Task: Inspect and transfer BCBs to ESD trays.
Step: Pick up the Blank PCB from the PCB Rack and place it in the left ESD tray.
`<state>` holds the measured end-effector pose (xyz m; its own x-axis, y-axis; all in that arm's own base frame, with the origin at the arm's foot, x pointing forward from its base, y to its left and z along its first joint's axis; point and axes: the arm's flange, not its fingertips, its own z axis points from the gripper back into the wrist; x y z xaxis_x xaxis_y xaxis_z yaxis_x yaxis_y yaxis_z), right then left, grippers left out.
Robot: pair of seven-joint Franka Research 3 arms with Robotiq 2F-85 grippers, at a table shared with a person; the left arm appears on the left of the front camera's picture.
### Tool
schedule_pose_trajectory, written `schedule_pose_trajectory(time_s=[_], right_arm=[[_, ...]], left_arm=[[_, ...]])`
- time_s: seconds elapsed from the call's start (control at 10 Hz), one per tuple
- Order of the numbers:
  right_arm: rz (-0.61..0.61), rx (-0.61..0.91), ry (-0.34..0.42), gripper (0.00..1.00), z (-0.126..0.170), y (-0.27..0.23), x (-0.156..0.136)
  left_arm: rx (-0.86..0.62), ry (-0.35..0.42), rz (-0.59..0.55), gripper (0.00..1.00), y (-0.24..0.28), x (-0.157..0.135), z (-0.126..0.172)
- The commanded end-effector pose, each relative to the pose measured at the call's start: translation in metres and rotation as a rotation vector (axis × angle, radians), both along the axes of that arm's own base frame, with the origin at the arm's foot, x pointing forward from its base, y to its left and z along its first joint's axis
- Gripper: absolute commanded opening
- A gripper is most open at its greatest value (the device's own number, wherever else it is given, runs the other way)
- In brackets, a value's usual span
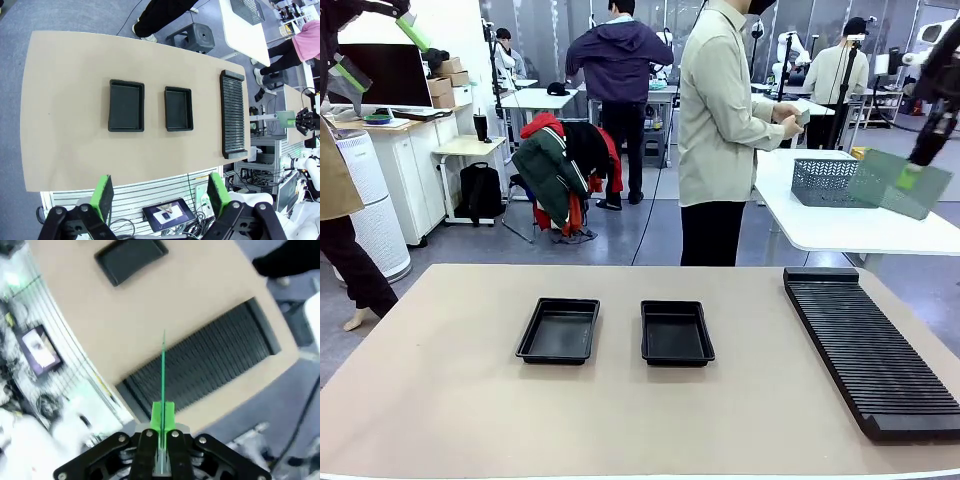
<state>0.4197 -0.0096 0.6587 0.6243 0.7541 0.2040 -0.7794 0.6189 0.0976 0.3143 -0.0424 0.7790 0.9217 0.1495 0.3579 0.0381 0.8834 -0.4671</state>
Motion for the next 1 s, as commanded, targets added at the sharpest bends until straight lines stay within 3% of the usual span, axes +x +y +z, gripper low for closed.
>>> schedule_pose_trajectory(time_s=[0.0, 0.4, 0.9], right_arm=[[-0.195, 0.121, 0.015, 0.03, -0.026, 0.035, -0.008], [-0.408, 0.403, 0.178, 0.03, -0.091, 0.089, -0.009], [-0.543, 0.732, 0.351, 0.03, -0.199, 0.167, -0.001]], left_arm=[[-0.004, 0.0, 0.001, 1.0, 0.0, 0.0, -0.001], [-0.004, 0.0, 0.001, 1.0, 0.0, 0.0, -0.001], [-0.004, 0.0, 0.001, 1.0, 0.0, 0.0, -0.001]])
